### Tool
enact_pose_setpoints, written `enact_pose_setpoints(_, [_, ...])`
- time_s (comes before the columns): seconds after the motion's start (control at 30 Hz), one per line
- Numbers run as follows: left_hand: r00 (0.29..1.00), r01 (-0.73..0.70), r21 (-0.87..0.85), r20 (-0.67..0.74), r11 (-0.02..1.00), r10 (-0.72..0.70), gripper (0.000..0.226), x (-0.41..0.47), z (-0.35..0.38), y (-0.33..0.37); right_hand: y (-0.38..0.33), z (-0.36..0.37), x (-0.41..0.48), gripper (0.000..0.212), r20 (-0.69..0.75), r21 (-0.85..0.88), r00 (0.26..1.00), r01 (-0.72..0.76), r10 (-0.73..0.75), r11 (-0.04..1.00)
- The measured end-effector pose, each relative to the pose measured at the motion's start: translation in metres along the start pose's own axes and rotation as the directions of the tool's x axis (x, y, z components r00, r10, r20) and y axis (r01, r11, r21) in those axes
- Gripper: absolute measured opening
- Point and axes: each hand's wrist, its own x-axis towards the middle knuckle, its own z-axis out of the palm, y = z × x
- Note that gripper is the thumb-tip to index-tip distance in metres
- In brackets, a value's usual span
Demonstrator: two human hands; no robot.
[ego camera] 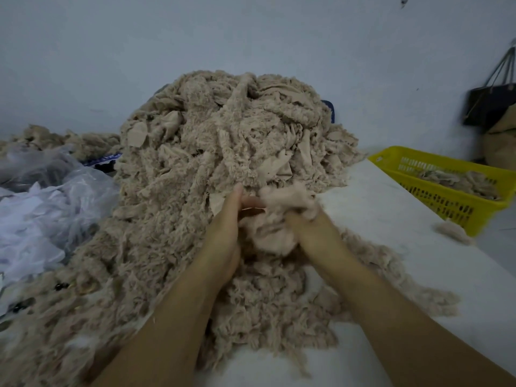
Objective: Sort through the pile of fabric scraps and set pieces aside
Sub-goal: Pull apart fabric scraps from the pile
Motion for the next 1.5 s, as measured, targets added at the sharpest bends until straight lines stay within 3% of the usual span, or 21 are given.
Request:
enact_pose_setpoints(0.03, [0.999,-0.007,0.046,-0.053,0.999,0.009,0.051,0.003,-0.004,-0.001,-0.008,-0.009,0.004,0.029,-0.131,0.287,0.991,0.015,0.024,0.958])
enact_pose_setpoints(0.07, [0.995,-0.009,0.101,-0.097,0.995,0.019,0.049,0.004,-0.007,-0.002,-0.016,-0.022,0.008,0.031,-0.240,0.566,0.965,0.047,0.109,0.823])
enact_pose_setpoints(0.1, [0.991,-0.012,0.163,-0.128,0.987,0.034,0.044,0.005,-0.009,-0.003,-0.020,-0.035,0.012,0.029,-0.306,0.742,0.930,0.099,0.204,0.663])
enact_pose_setpoints(0.13, [0.989,-0.017,0.238,-0.138,0.971,0.051,0.037,0.005,-0.010,-0.004,-0.019,-0.045,0.015,0.043,-0.352,0.784,0.888,0.106,0.297,0.612])
enact_pose_setpoints(0.17, [0.990,-0.026,0.337,-0.123,0.941,0.071,0.031,0.004,-0.010,-0.006,-0.017,-0.049,0.016,0.061,-0.349,0.727,0.869,0.015,0.351,0.686])
enact_pose_setpoints(0.2, [0.993,-0.046,0.456,-0.076,0.889,0.090,0.026,0.003,-0.010,-0.008,-0.012,-0.048,0.015,0.062,-0.344,0.552,0.867,-0.123,0.360,0.824])
enact_pose_setpoints(0.27, [0.991,-0.134,0.682,0.092,0.719,0.098,0.017,-0.001,-0.008,-0.012,0.000,-0.034,0.011,0.039,-0.340,-0.016,0.916,-0.231,0.212,0.973])
enact_pose_setpoints(0.33, [0.970,-0.213,0.779,0.240,0.590,0.033,0.014,-0.003,-0.008,-0.016,0.008,-0.025,0.008,0.032,-0.212,-0.479,0.977,-0.113,0.010,0.870])
enact_pose_setpoints(0.43, [0.955,-0.191,0.766,0.290,0.614,-0.063,0.041,-0.004,-0.010,-0.021,0.017,-0.026,0.008,0.043,-0.054,-0.788,0.984,-0.146,0.169,0.598])
enact_pose_setpoints(0.5, [0.964,-0.142,0.755,0.252,0.640,-0.082,0.054,-0.003,-0.011,-0.021,0.018,-0.026,0.007,0.014,-0.029,-0.872,0.976,-0.129,0.214,0.472])
enact_pose_setpoints(0.53, [0.966,-0.121,0.755,0.238,0.645,-0.098,0.057,-0.003,-0.011,-0.021,0.016,-0.025,0.006,0.006,-0.033,-0.851,0.987,-0.111,0.158,0.514])
enact_pose_setpoints(0.63, [0.960,-0.125,0.779,0.252,0.614,-0.124,0.053,-0.003,-0.011,-0.018,0.007,-0.022,0.006,0.032,-0.111,-0.531,0.993,-0.035,-0.029,0.846])
enact_pose_setpoints(0.7, [0.963,-0.175,0.799,0.260,0.575,-0.069,0.023,-0.004,-0.008,-0.014,-0.001,-0.016,0.004,0.040,-0.094,-0.350,0.995,0.005,-0.041,0.937])
enact_pose_setpoints(0.77, [0.970,-0.175,0.758,0.242,0.628,-0.022,0.022,-0.006,-0.007,-0.011,-0.004,-0.009,-0.001,0.045,-0.001,-0.283,1.000,0.004,-0.005,0.959])
enact_pose_setpoints(0.87, [0.976,-0.106,0.494,0.216,0.863,-0.004,0.048,-0.007,-0.009,-0.006,-0.004,-0.005,-0.003,0.040,0.036,-0.267,0.995,-0.079,0.092,0.960])
enact_pose_setpoints(0.93, [0.977,-0.091,0.344,0.211,0.935,0.018,0.033,-0.007,-0.010,-0.004,-0.002,-0.005,-0.002,0.039,0.022,-0.307,0.996,-0.078,0.089,0.949])
enact_pose_setpoints(1.0, [0.986,-0.115,0.348,0.156,0.930,0.063,0.009,-0.006,-0.008,-0.003,0.001,-0.006,-0.002,0.041,0.029,-0.339,0.998,-0.046,0.059,0.940])
enact_pose_setpoints(1.1, [0.994,-0.100,0.310,0.068,0.946,0.082,0.026,-0.003,-0.007,-0.006,0.002,-0.003,-0.002,0.032,0.034,-0.383,0.998,-0.036,0.053,0.923])
enact_pose_setpoints(1.2, [1.000,-0.003,0.056,-0.008,0.998,0.004,0.030,-0.003,-0.005,-0.001,-0.001,-0.005,0.000,0.034,-0.066,-0.338,0.996,-0.082,0.063,0.938])
enact_pose_setpoints(1.37, [0.994,0.089,-0.220,-0.042,0.971,-0.100,0.016,0.000,-0.009,0.008,-0.001,-0.012,0.002,0.051,-0.164,-0.222,0.978,-0.164,0.129,0.961])
enact_pose_setpoints(1.5, [0.990,0.116,-0.200,-0.062,0.973,-0.130,0.020,-0.001,-0.007,0.007,0.000,-0.011,0.001,0.027,-0.177,-0.183,0.981,-0.109,0.076,0.977])
